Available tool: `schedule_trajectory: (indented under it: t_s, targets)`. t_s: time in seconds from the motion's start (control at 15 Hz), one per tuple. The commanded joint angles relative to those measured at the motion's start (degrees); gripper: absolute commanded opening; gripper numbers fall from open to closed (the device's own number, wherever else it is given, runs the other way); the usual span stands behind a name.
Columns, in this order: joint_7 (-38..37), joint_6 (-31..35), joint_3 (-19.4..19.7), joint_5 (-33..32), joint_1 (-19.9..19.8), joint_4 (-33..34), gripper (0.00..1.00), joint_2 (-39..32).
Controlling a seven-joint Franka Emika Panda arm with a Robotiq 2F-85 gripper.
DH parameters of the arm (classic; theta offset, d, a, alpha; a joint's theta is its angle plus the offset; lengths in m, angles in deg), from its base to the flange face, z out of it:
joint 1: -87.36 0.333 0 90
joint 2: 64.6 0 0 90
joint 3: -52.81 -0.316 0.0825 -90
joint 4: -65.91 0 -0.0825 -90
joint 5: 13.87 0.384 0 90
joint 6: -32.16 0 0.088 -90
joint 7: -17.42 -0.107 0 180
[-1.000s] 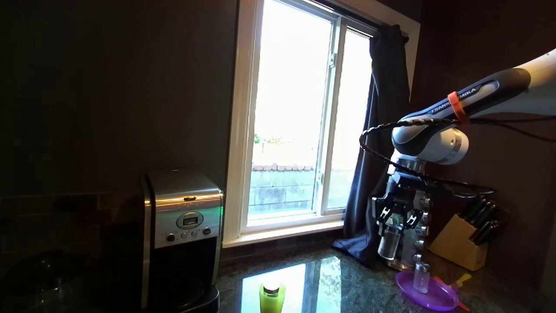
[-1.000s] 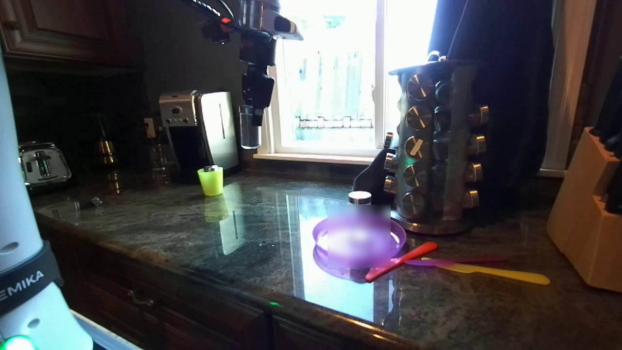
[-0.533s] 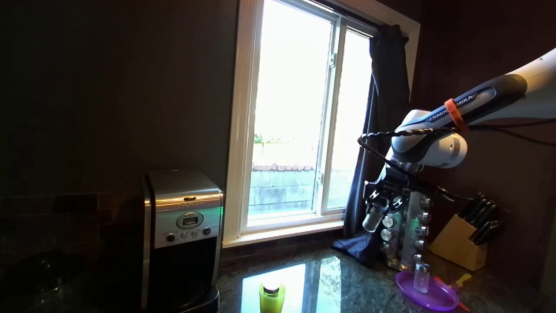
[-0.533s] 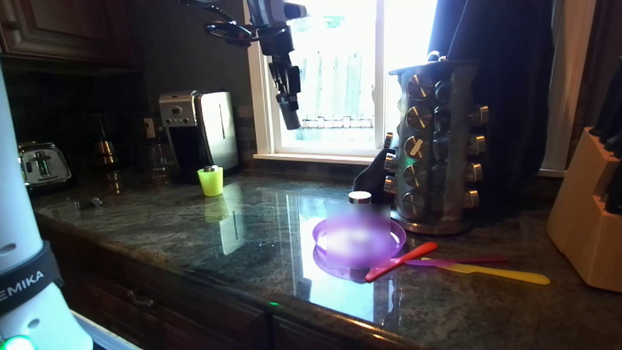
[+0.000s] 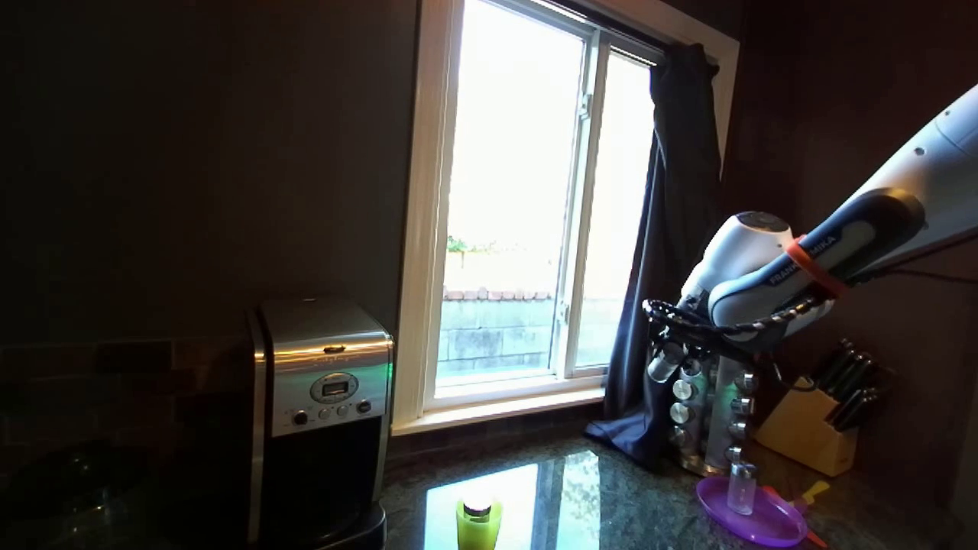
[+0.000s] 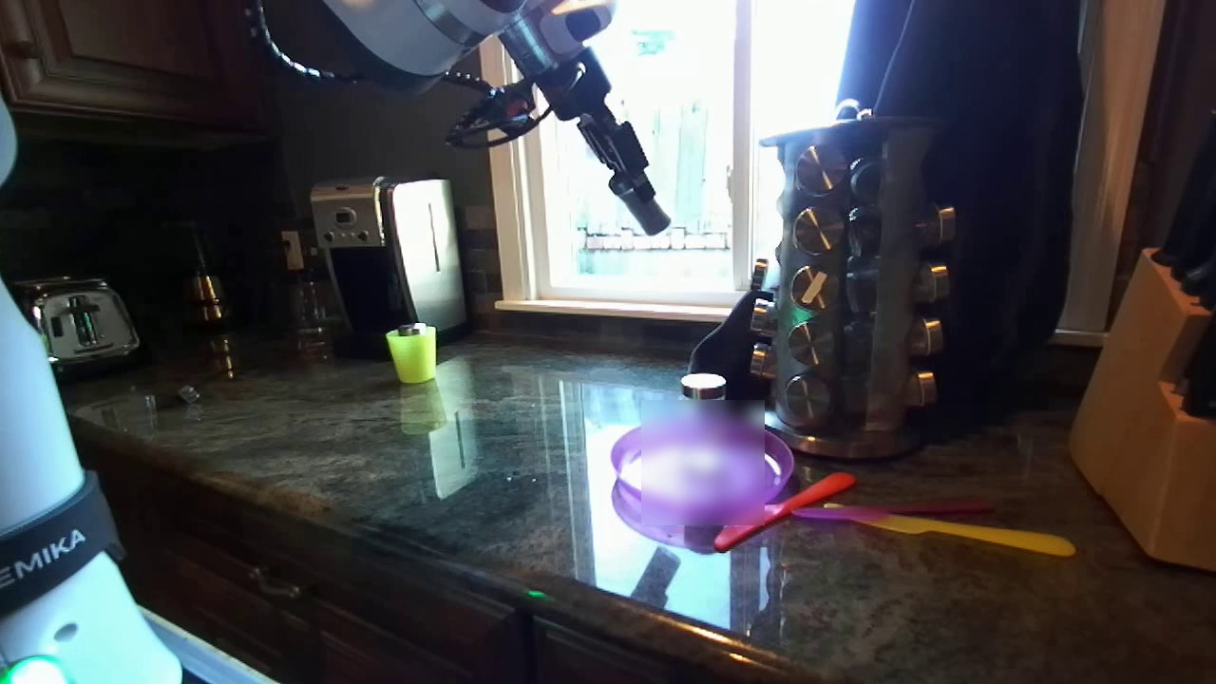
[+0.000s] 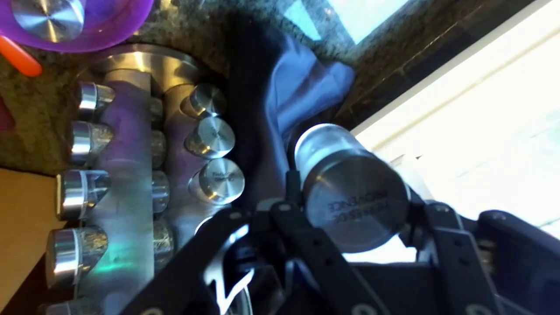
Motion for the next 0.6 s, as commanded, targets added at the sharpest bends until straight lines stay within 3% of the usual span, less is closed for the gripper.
schedule_trajectory:
  t_s: [0.0,0.13,0.2,0.27,0.4,0.53]
  targets:
    - [-15.37,4.45,-11.92,-11.80,-15.58,-4.57,0.24,6.14]
    - [-23.45,4.44,-20.60,-16.06,-24.44,-6.09,0.24,10.35]
    - [-27.35,1.32,-24.52,-18.19,-27.26,-6.45,0.24,12.66]
    - [-19.65,3.22,-17.71,-14.53,-21.45,-3.28,0.49,5.90]
    - [-24.11,2.71,-22.99,-16.42,-25.83,-4.77,0.49,9.10]
    - [-24.93,2.36,-24.00,-16.51,-26.48,-5.63,0.49,10.74]
